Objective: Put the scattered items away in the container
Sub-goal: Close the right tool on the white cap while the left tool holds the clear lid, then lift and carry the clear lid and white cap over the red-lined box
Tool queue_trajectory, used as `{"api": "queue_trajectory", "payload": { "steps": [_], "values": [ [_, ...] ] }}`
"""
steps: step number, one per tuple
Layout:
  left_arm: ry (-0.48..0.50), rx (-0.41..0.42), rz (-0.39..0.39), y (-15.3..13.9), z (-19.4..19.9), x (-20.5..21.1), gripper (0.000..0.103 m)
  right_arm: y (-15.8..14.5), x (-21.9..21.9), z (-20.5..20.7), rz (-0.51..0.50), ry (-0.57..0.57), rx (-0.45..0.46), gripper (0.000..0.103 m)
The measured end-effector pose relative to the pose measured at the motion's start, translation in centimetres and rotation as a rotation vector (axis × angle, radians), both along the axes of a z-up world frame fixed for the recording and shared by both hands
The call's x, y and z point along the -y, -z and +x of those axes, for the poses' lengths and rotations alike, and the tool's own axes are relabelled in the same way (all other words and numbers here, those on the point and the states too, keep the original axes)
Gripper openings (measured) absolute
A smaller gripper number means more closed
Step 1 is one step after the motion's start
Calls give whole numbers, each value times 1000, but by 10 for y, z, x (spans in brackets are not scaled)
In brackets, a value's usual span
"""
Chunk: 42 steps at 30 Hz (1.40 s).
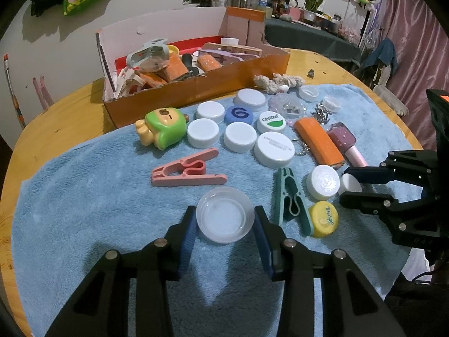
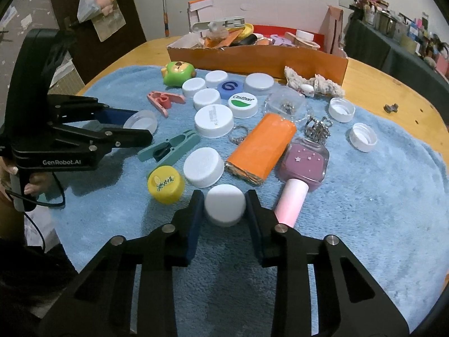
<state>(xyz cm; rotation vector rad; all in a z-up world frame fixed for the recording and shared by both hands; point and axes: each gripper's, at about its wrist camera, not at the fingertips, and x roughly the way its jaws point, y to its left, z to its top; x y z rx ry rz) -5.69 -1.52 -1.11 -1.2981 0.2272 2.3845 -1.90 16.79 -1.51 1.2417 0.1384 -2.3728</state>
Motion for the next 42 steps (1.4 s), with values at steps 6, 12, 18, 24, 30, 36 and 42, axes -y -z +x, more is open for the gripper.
{"api": "queue_trajectory", "payload": {
  "steps": [6,12,18,24,30,36,42],
  "values": [
    [-11,-8,14,-3,0,3,42,-3,2,2,15,-2,-22,29],
    [-17,-18,29,-10,0,4,42,-12,3,3,13,-1,-39,29],
    [-22,-42,43,-24,-3,2,42,-29,2,3,20,-7,-67,29],
    [-30,-73,58,-44,-10,1,42,-50,2,-5,16,-9,-98,29],
    [-39,-104,73,-62,-19,3,42,-71,3,-16,20,-12,-132,29],
    [-41,-126,76,-75,-27,2,42,-84,9,-27,26,-26,-154,29],
    [-40,-139,78,-83,-35,1,42,-93,16,-36,22,-42,-165,29]
  ]
}}
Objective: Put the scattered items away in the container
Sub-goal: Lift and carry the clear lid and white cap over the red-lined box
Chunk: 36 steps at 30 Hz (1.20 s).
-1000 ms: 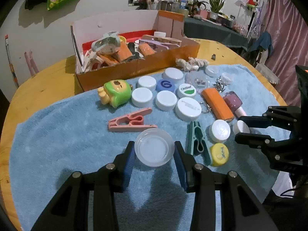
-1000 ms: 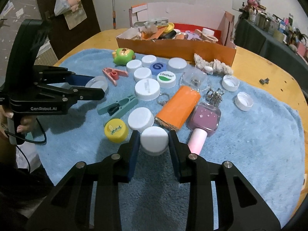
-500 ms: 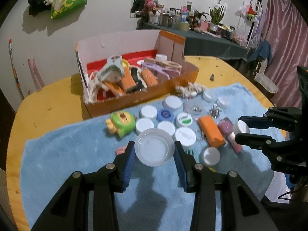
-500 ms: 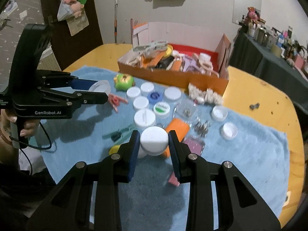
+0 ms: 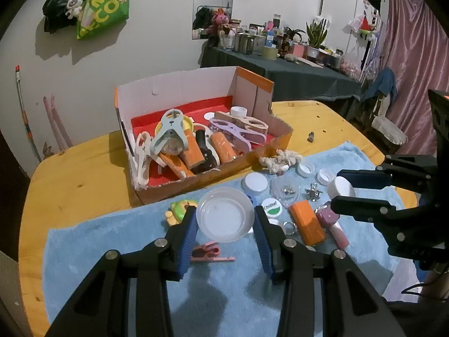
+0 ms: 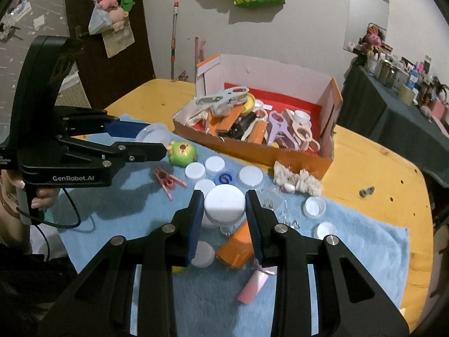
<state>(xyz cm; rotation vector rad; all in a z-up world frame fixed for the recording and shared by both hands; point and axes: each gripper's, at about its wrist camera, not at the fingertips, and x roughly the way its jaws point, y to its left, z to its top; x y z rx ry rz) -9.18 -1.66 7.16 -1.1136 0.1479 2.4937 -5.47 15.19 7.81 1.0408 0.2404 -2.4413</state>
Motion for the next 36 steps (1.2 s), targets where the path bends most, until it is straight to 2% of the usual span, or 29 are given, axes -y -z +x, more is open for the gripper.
{"api": "queue_trajectory", "payload": {
  "steps": [15,26,36],
  "values": [
    [-12,-10,7,-13,-28,-2,42,-15,8,-30,7,-21,-4,29],
    [-34,-1,6,-25,-82,-12,42,-32,6,-91,-15,-21,1,29],
    [-46,41,19,-16,-122,-20,42,-23,6,-136,-11,-7,33,29]
  ]
}}
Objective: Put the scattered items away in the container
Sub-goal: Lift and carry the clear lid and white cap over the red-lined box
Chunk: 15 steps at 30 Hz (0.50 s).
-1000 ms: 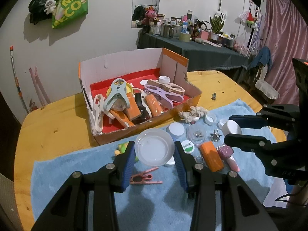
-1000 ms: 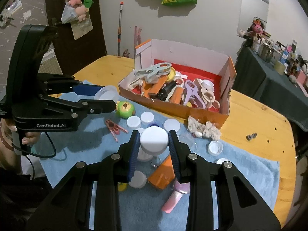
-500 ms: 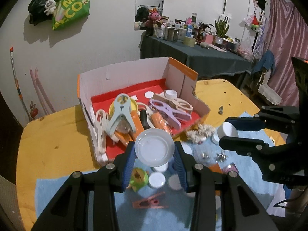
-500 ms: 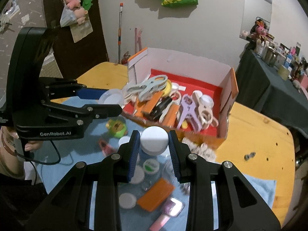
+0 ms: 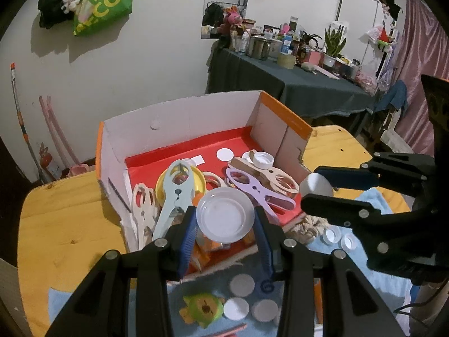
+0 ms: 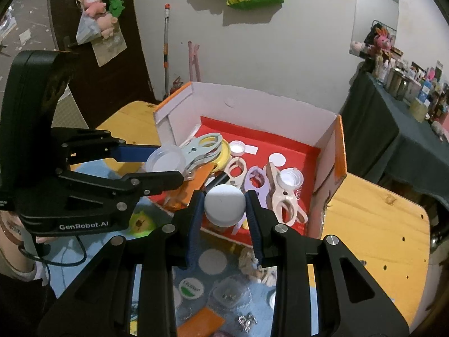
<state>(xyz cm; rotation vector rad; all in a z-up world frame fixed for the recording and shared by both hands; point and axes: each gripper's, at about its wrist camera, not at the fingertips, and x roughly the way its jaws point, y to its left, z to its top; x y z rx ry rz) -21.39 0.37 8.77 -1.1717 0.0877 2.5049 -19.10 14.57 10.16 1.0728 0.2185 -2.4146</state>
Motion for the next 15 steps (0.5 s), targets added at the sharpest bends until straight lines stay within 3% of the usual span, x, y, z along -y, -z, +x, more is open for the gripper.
{"api": "queue_trajectory", "payload": {
  "steps": [15],
  "values": [
    [14,54,-24,30,-30,-18,42,39,-6,-38,16,15,83,29]
  ]
}}
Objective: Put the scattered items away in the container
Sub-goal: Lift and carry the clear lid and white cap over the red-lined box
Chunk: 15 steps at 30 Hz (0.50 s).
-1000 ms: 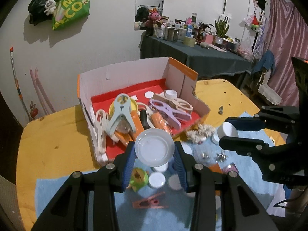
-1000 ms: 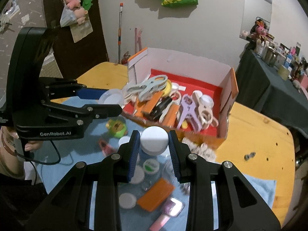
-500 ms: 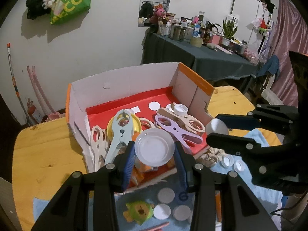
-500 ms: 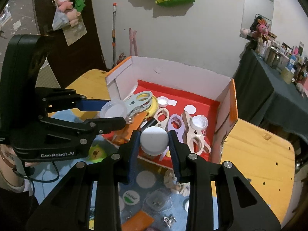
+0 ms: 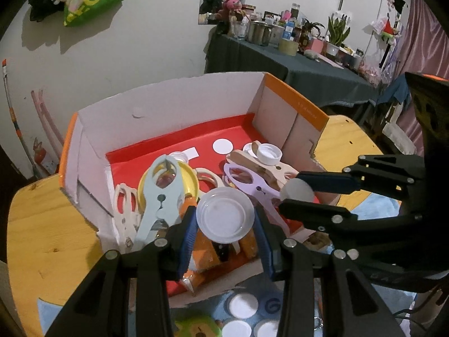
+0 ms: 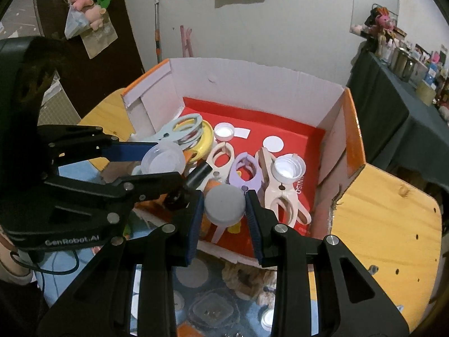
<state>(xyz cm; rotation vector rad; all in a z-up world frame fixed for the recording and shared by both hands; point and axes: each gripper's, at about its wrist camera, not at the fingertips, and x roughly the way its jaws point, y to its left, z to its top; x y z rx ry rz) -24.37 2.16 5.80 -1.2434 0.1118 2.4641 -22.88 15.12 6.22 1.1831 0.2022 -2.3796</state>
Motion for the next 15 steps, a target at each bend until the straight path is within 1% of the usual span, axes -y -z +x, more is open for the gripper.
{"api": "queue_trajectory", "payload": {
  "steps": [5,15],
  "values": [
    [-1,8,-12,4,-7,-3,42,10,-2,-8,7,4,16,29],
    [-6,10,-70,14,-14,-9,42,20,-5,-15,25,6,35,29]
  ]
}}
